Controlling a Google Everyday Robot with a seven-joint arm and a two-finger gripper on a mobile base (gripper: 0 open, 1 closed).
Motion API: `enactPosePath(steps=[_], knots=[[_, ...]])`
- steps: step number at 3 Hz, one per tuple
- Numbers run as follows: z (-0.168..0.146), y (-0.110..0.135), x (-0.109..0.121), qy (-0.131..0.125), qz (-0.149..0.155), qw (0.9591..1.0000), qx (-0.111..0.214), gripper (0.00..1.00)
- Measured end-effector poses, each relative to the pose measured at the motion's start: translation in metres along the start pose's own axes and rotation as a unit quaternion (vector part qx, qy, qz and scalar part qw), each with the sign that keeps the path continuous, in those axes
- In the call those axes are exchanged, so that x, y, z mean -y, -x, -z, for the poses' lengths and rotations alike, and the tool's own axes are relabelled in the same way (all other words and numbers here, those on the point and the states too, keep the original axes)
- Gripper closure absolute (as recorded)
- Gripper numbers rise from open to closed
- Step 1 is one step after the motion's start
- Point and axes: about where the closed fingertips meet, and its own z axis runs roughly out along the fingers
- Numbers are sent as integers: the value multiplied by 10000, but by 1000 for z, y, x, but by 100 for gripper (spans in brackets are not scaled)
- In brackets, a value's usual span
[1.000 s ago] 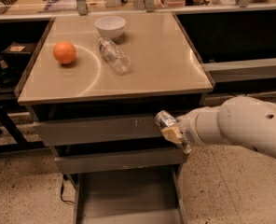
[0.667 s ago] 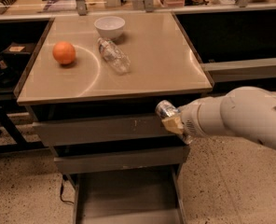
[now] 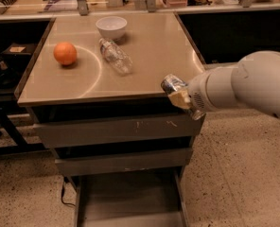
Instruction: Pick redbull can from bottom drawer and place on counter
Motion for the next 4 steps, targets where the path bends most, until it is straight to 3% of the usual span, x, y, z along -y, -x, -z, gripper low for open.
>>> enactPosePath(steps=[1,3,4], knots=[[-4,35,20,-209,79,9996,153,100],[-3,38,20,-232,114,9995,167,100],[-23,53,27,-99,136,9997,162,100]])
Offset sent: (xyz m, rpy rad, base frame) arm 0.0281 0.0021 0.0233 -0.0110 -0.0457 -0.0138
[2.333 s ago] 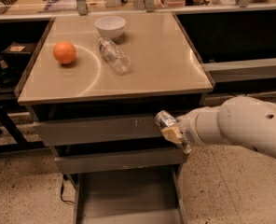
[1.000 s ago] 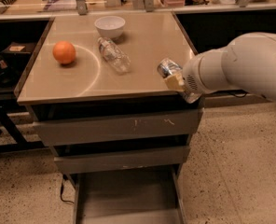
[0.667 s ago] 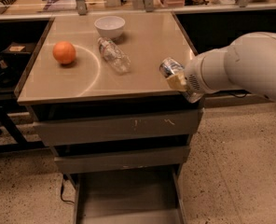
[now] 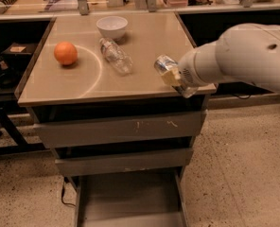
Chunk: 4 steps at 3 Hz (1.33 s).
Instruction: Pick redbull can from bottom drawer and place on counter
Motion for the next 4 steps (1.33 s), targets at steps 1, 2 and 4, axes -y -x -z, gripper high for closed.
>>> enactPosePath(steps=[1,2,4], knots=[[-35,20,7,236,72,9997,-65,100],[-68,39,16,383,197,9990,-138,100],[-109,41,44,362,202,9986,-329,100]])
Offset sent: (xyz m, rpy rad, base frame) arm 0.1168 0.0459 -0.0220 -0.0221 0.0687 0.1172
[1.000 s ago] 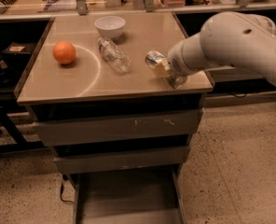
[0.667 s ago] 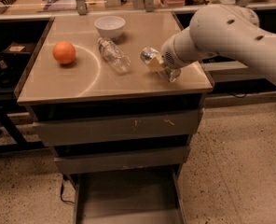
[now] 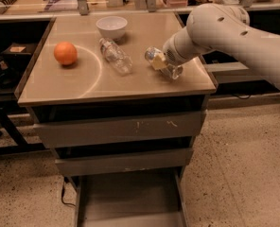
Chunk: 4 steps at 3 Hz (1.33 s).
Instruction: Pick redbull can from bottom drawer and place on counter
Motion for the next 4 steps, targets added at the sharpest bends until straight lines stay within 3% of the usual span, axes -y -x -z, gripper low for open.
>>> enactPosePath(steps=[1,4], knots=[[-11,-8,8,-15,-74,9999,-80,100],[-11,-9,8,-14,-74,9999,-82,35]])
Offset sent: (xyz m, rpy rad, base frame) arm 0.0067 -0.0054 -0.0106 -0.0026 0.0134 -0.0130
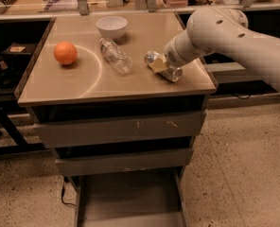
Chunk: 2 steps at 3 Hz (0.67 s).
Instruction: Pick redbull can from bottom drawer and place on counter
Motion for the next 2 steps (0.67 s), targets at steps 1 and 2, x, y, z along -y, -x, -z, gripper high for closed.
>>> enactPosePath(steps=[1,2], knots=[[0,0,0,0,0,10000,0,11],[0,0,0,0,0,10000,0,0]])
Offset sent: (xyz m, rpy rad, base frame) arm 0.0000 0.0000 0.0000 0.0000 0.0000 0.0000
